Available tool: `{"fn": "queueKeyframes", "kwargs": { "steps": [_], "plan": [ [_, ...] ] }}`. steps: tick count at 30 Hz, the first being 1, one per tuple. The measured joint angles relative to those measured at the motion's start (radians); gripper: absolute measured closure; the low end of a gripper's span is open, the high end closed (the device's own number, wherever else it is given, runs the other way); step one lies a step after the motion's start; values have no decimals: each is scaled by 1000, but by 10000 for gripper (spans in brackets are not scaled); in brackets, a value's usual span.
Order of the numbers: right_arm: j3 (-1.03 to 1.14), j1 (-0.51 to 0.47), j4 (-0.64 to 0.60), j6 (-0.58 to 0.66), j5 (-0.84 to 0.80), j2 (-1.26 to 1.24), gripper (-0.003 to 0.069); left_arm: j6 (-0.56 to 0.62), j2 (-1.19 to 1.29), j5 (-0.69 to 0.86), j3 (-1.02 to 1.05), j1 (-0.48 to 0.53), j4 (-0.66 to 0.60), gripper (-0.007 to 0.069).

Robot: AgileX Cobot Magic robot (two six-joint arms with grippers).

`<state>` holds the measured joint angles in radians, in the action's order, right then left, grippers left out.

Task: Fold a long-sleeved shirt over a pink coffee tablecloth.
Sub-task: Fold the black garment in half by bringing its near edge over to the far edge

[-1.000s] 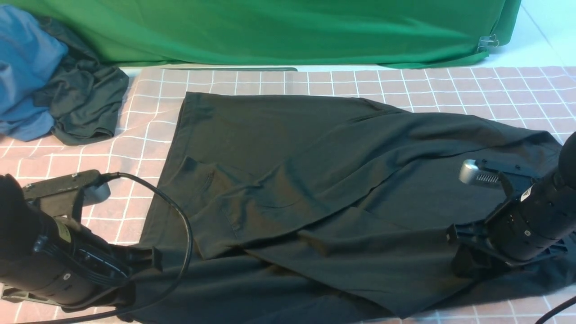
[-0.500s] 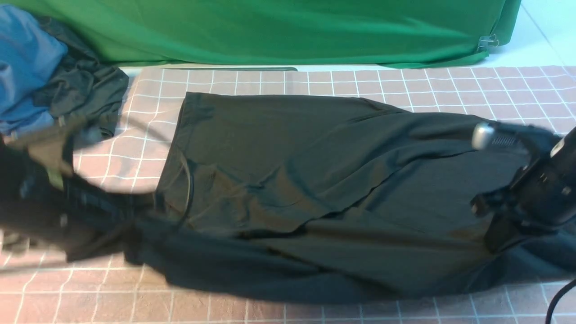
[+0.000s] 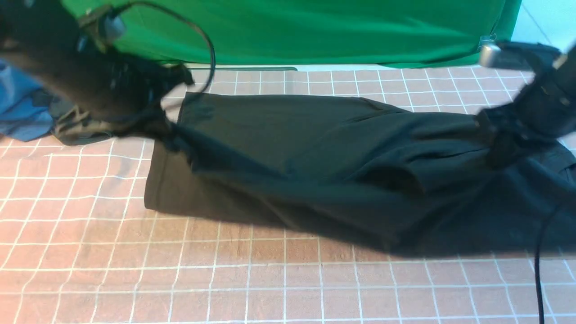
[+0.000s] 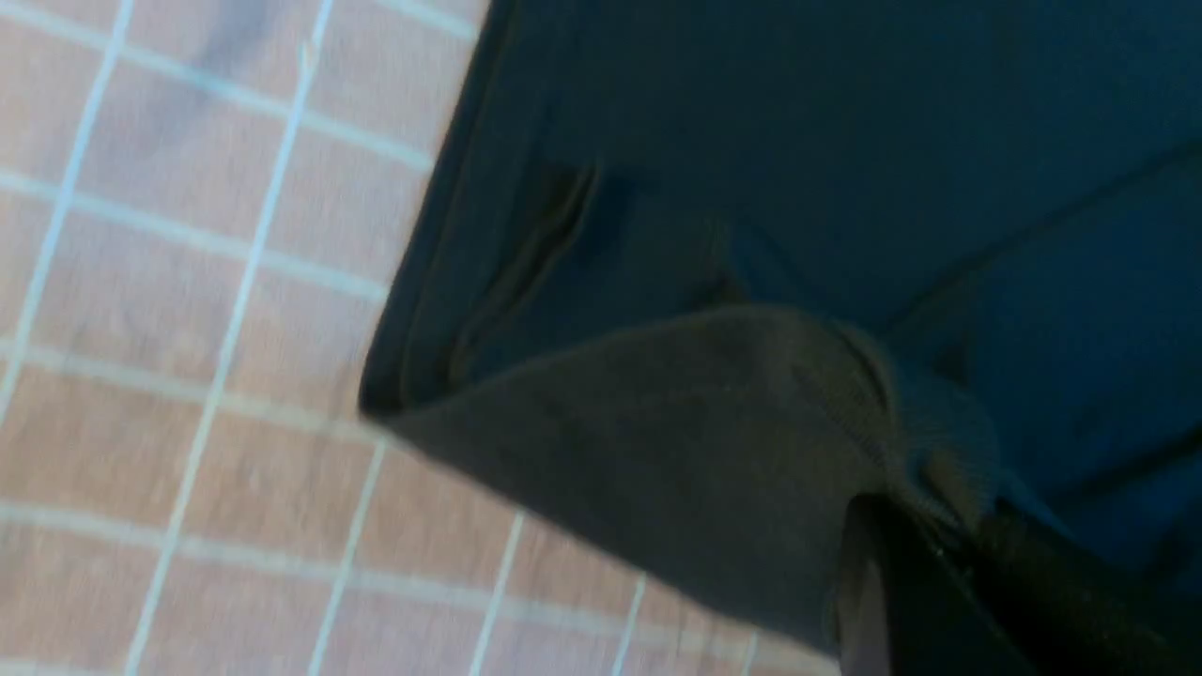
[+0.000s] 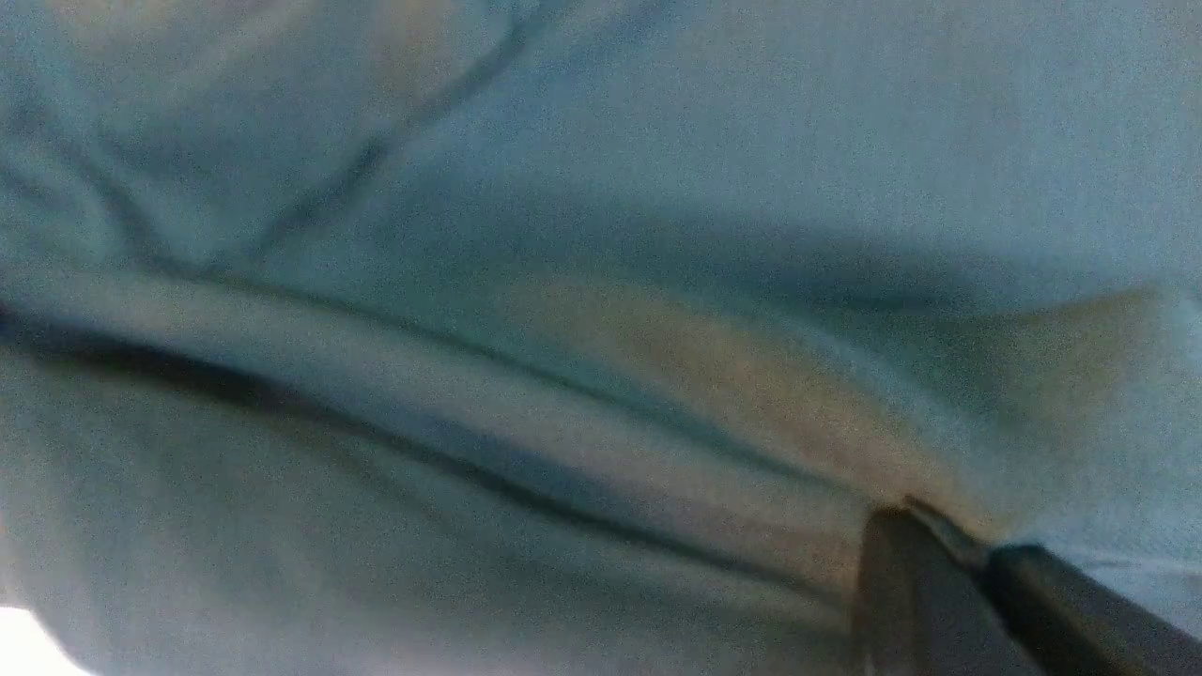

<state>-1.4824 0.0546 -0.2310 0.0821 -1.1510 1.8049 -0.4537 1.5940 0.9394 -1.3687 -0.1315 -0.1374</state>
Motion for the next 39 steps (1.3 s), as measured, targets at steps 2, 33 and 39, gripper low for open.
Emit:
{"fn": "queueKeyframes", "kwargs": {
  "steps": [2,33,39],
  "plan": [
    [-70,0,1,0,-3,57,609,3,59,0,-59,30,-17,578],
    [-684,-59,-2,-45,137,552,361,-21,594,-100,-529,102,-108,578],
    [-747,-56,-3,44,64,551,217,-21,594,-119,-529,102,-110,578]
  ]
}}
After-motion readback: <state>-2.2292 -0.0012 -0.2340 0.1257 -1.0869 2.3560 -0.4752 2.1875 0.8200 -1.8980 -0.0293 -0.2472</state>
